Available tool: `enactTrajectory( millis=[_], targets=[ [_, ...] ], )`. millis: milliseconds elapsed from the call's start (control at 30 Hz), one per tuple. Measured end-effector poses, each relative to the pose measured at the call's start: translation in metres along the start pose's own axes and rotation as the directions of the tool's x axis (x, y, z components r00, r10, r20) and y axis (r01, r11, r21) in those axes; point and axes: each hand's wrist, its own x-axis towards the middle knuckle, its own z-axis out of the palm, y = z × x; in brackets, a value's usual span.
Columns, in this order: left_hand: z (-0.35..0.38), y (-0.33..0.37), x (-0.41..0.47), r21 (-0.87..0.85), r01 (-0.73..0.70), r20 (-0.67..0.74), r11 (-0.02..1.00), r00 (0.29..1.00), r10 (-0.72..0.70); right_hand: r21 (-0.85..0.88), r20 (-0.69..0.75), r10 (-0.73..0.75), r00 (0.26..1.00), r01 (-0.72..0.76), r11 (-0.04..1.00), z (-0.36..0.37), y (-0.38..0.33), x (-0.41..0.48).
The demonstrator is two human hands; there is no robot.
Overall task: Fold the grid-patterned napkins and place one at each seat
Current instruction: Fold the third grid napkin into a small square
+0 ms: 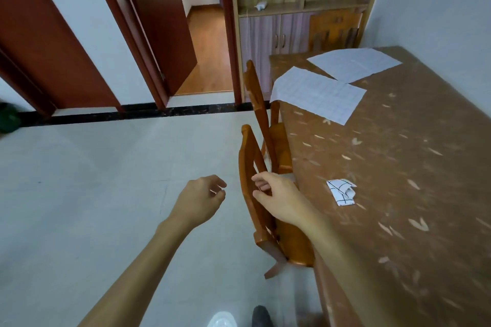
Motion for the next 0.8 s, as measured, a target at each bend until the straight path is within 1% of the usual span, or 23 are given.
enactTrajectory(
  millis=[200, 400, 600, 800],
  targets=[
    [-0.011, 0.003, 0.089, 0.013, -0.086, 0.036, 0.996, 0.996, 0.086, 0.030, -0.049, 0.068, 0.996, -0.067, 0.997, -0.015, 0.001, 0.067],
    [-0.022, -0.010, 0.182, 0.000, -0.191, 0.089, 0.982, 0.978, 0.190, 0.050, -0.135, 0.162, 0.978, -0.157, 0.986, -0.020, -0.007, 0.139],
    [-0.058, -0.030, 0.283, -0.016, -0.312, 0.160, 0.950, 0.937, 0.310, 0.059, -0.258, 0.250, 0.933, -0.244, 0.968, -0.016, -0.036, 0.221],
    [-0.097, -0.043, 0.366, -0.052, -0.413, 0.223, 0.909, 0.883, 0.414, 0.084, -0.341, 0.344, 0.875, -0.336, 0.938, -0.024, -0.079, 0.282]
  ],
)
